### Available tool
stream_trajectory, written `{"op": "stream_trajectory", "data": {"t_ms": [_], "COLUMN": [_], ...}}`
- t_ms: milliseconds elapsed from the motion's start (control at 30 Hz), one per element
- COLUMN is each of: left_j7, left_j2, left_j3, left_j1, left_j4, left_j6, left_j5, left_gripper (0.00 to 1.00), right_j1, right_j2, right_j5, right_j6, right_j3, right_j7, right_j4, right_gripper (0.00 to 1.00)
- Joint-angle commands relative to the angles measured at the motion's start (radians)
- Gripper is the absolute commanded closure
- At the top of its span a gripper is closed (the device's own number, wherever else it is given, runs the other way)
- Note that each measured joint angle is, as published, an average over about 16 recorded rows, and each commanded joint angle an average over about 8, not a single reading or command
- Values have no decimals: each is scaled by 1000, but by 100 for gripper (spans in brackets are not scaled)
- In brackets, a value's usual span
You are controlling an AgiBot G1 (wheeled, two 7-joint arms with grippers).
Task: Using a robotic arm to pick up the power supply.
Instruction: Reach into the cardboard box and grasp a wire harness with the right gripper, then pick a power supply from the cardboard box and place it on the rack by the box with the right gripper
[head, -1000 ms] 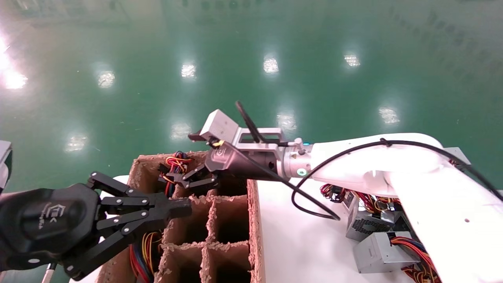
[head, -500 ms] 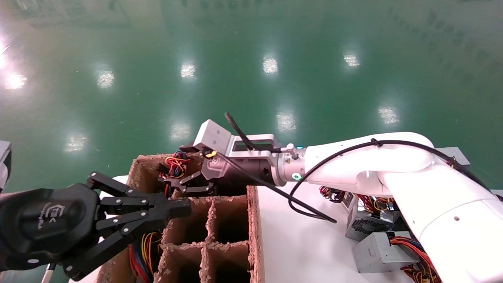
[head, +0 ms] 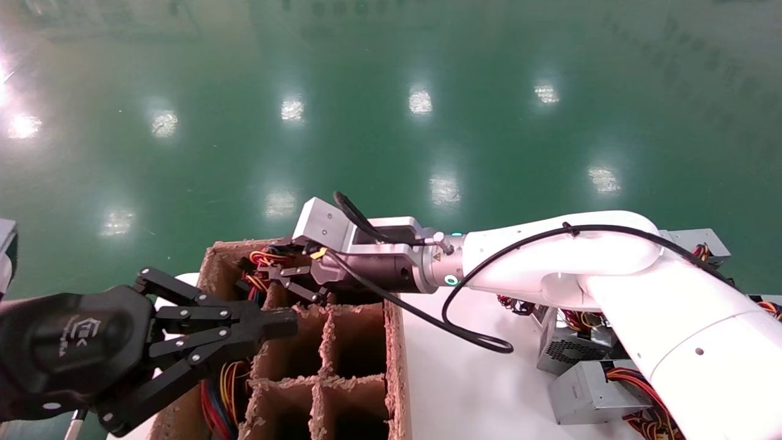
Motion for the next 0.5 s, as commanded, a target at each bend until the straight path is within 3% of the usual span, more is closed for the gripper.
{"op": "stream_trajectory", "data": {"t_ms": [33,500], "left_j7": [0,0], "left_j2": [0,0], "left_j3": [0,0], "left_j1": [0,0], "left_j4": [0,0], "left_j6": [0,0], "left_j5": [0,0], "left_gripper": [100,100], "right_j1": [2,4], "right_j2": [1,10], "right_j5": [14,109], "right_j6": [4,-25], "right_j3": [-12,-22], "right_j7": [-4,-153], "right_j4": [-4,-50], "right_gripper": [100,100]}}
